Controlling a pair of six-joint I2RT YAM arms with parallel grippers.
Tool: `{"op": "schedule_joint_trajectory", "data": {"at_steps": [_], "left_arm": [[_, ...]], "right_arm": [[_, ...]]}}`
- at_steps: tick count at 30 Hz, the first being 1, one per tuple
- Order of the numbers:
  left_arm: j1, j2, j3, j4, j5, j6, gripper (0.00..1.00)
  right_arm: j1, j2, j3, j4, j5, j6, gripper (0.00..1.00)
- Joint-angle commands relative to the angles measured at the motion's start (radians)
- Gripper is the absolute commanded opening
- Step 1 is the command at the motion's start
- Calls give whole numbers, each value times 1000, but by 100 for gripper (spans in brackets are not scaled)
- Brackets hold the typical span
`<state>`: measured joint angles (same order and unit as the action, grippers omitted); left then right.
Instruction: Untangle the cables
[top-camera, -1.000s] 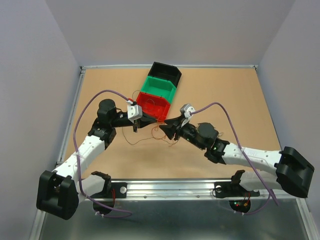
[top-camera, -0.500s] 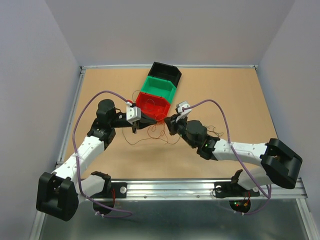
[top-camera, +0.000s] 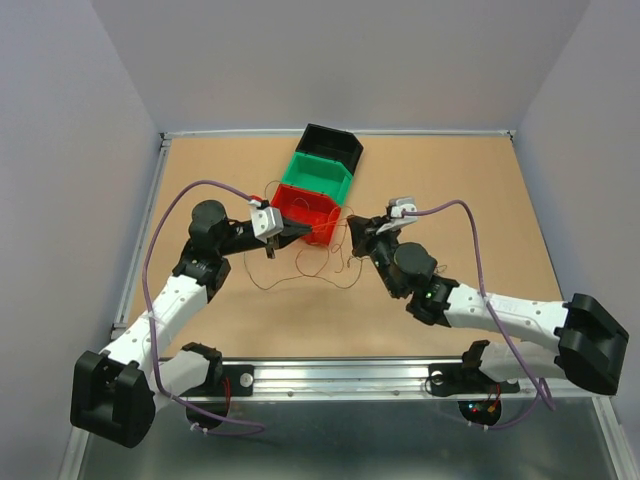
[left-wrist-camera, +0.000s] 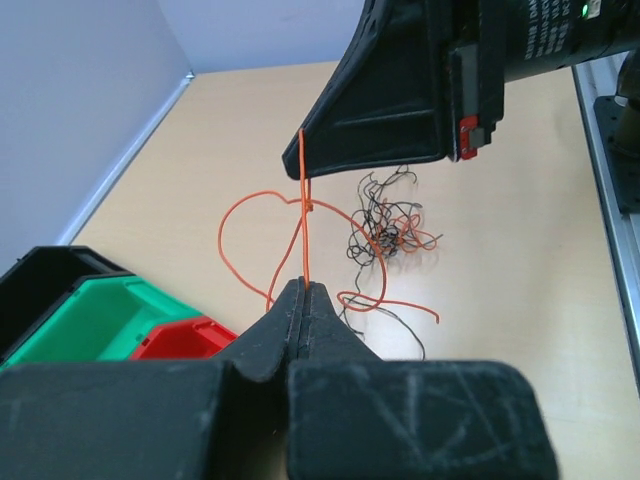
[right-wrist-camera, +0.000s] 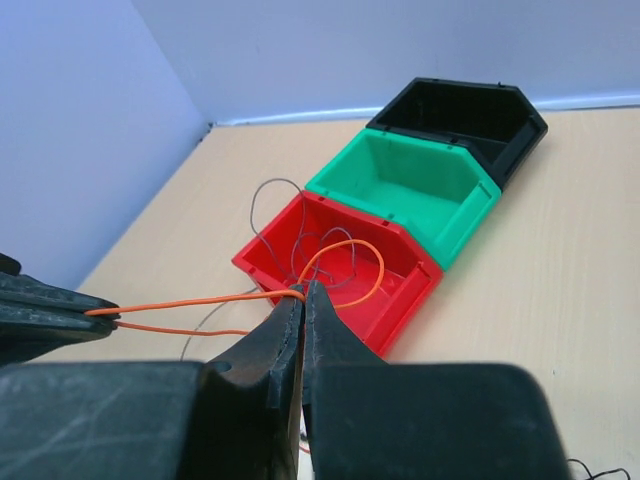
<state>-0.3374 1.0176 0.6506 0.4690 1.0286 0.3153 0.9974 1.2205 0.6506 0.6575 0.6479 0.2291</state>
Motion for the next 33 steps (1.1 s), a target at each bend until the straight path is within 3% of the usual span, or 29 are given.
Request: {"op": "schedule_joint_trajectory", "data": {"at_steps": [1, 9, 13, 18, 24, 26, 27, 28, 31, 32, 33], "left_arm": [[28, -40, 3, 56, -15, -28, 0], [34, -31, 12, 65, -19, -22, 0], [34, 5, 85, 68, -42, -41, 0], [34, 145, 320, 8, -58, -85, 0], [32, 318, 616, -118, -90, -93, 0], [32, 348, 633, -104, -134, -96, 7], [34, 367, 624, -87, -180, -99, 20], [34, 375, 612, -58, -208, -91, 23], [38, 377, 520, -3, -347, -64, 50], [38, 368, 439, 75, -401, -79, 65], [38, 349, 394, 126, -494, -91, 70]], "right_arm": [[-68, -98, -48, 14, 334, -1, 1], [-108, -122, -51, -5, 361, 4, 0], [-123, -105, -20, -10, 230, -17, 1], [-132, -36, 95, -41, 104, -83, 1], [-178, 72, 370, -148, -27, -119, 0], [-197, 137, 470, -227, -65, -120, 1], [-215, 161, 580, -254, -74, -123, 1], [-223, 183, 628, -278, -100, -123, 1], [-252, 263, 818, -338, -134, -143, 1], [-256, 284, 857, -346, -142, -149, 1], [-269, 324, 945, -354, -148, -152, 1]]}}
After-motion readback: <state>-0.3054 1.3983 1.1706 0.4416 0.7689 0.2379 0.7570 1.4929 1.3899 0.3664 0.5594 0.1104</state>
